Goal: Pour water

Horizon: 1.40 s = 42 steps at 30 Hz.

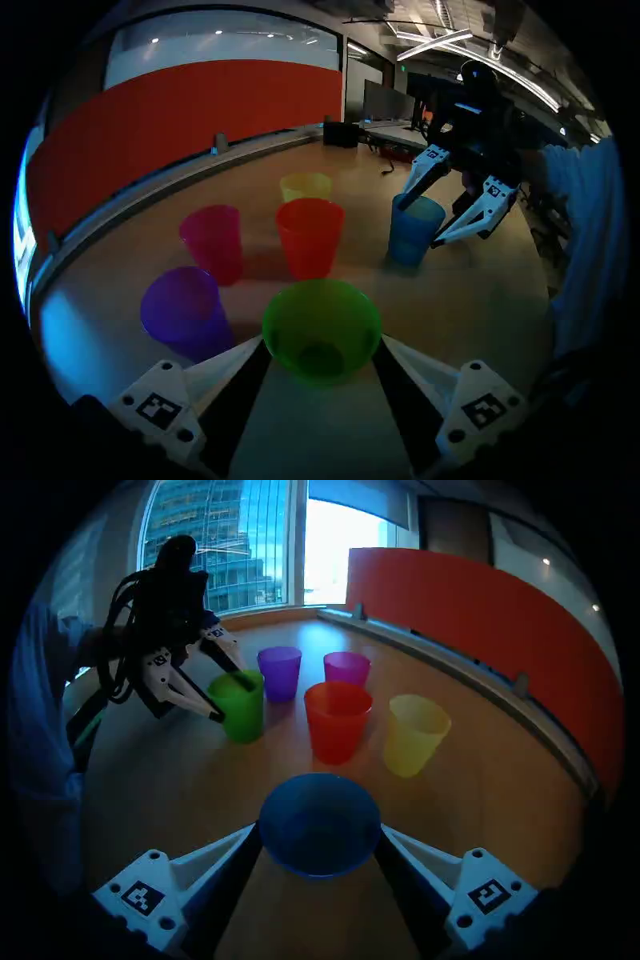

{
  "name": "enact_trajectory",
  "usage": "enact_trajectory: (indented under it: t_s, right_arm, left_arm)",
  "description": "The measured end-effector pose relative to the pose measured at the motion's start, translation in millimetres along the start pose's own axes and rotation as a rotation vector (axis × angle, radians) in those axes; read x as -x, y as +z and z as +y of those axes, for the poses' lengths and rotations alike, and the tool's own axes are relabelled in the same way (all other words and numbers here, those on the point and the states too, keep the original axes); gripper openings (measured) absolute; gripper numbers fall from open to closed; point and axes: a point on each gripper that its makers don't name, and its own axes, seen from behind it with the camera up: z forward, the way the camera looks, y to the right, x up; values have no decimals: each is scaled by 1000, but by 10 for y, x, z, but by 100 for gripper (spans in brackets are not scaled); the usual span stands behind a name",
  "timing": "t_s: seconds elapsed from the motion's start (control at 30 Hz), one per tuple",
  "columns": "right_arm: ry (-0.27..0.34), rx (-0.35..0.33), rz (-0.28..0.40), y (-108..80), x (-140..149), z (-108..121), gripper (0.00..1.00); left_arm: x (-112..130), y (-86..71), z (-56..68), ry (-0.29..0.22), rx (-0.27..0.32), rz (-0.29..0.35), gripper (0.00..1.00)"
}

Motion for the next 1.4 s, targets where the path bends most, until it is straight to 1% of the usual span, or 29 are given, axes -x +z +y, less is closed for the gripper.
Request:
enact_trajectory:
  t_s: [0.07,0.17,0.27,0.37,0.5,0.7,0.87,0.97,1.17,1.4]
  right_arm:
    - [3,6,2,-6,-2,11,91]
    - [4,12,6,-11,-10,14,91]
    - [4,21,14,-14,-26,14,90]
    - [9,32,26,-34,-73,21,90]
    - [16,50,60,-96,-206,29,90]
    - [24,74,128,-221,-513,22,90]
    - [22,101,198,-355,-839,19,90]
    - [21,117,242,-444,-1038,16,90]
    - [24,142,331,-614,-1422,17,90]
    - [20,164,404,-774,-1727,22,90]
  left_arm:
    - [3,-5,3,-1,0,0,85]
    - [8,-15,9,-4,-4,2,85]
    - [-26,-40,11,-6,-8,16,85]
    - [-122,-103,9,-16,-13,45,85]
    - [-270,-214,-2,-32,-23,86,85]
    - [-491,-385,-39,-33,-58,145,85]
    - [-678,-536,-98,-26,-92,194,85]
    - [-789,-624,-111,-19,-104,222,85]
    - [-1017,-788,-100,-14,-122,283,85]
    - [-1275,-921,-61,-14,-133,353,85]
